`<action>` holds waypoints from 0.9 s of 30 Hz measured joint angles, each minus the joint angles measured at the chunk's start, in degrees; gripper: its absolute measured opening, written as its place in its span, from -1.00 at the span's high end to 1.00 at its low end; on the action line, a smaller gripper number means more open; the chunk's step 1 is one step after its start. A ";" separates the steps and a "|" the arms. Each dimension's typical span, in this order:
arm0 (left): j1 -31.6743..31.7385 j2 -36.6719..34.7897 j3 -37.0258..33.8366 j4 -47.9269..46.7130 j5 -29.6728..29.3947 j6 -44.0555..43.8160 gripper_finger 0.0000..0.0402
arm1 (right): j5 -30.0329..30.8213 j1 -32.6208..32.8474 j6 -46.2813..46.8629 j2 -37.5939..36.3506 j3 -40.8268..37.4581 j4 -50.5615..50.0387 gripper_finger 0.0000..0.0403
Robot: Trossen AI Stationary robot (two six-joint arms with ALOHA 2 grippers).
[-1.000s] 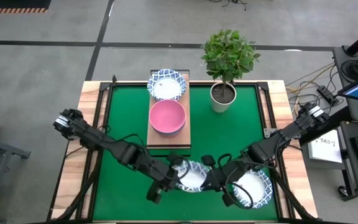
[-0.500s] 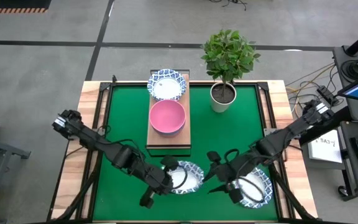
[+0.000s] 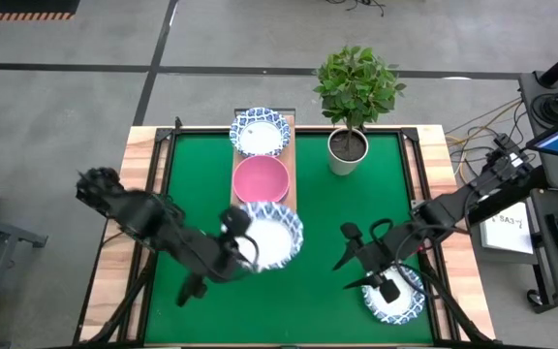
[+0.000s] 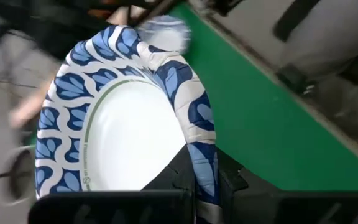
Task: Place and stack bowls onto a shelf
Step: Stack the white patterned bowl on top of the other white patterned bowl on the shelf
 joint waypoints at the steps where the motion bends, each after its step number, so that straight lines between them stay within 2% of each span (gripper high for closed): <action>1: 0.48 -0.03 2.41 -1.97 -1.37 1.08 1.00 | -0.01 0.00 -0.31 -0.16 -0.81 0.44 -0.02; 5: 5.36 -0.34 9.98 -7.11 -6.53 5.02 1.00 | 0.00 0.00 -1.92 -0.80 -4.41 3.50 -0.02; 10: 19.11 -0.80 12.98 -11.28 -5.66 7.20 1.00 | 0.00 -0.04 -3.06 -1.11 -7.66 5.43 -0.02; 12: 26.09 -1.12 11.86 -11.23 -1.59 9.05 1.00 | 0.02 -0.04 -3.58 -1.29 -8.64 5.86 -0.02; 16: 40.55 -1.27 8.52 -11.12 12.58 12.93 1.00 | 0.02 -0.17 -3.54 -1.99 -9.69 6.38 -0.02; 18: 46.41 -1.27 5.91 -9.64 17.09 14.61 1.00 | 0.03 -0.17 -3.56 -2.40 -9.97 6.60 -0.02; 22: 54.44 -1.38 -0.44 -6.07 21.29 19.15 1.00 | 0.04 -0.20 -3.66 -3.31 -10.11 7.06 -0.02; 27: 57.76 -1.38 -8.47 -0.22 23.75 23.22 1.00 | 0.30 -0.42 -4.83 -4.31 -10.37 7.11 -0.02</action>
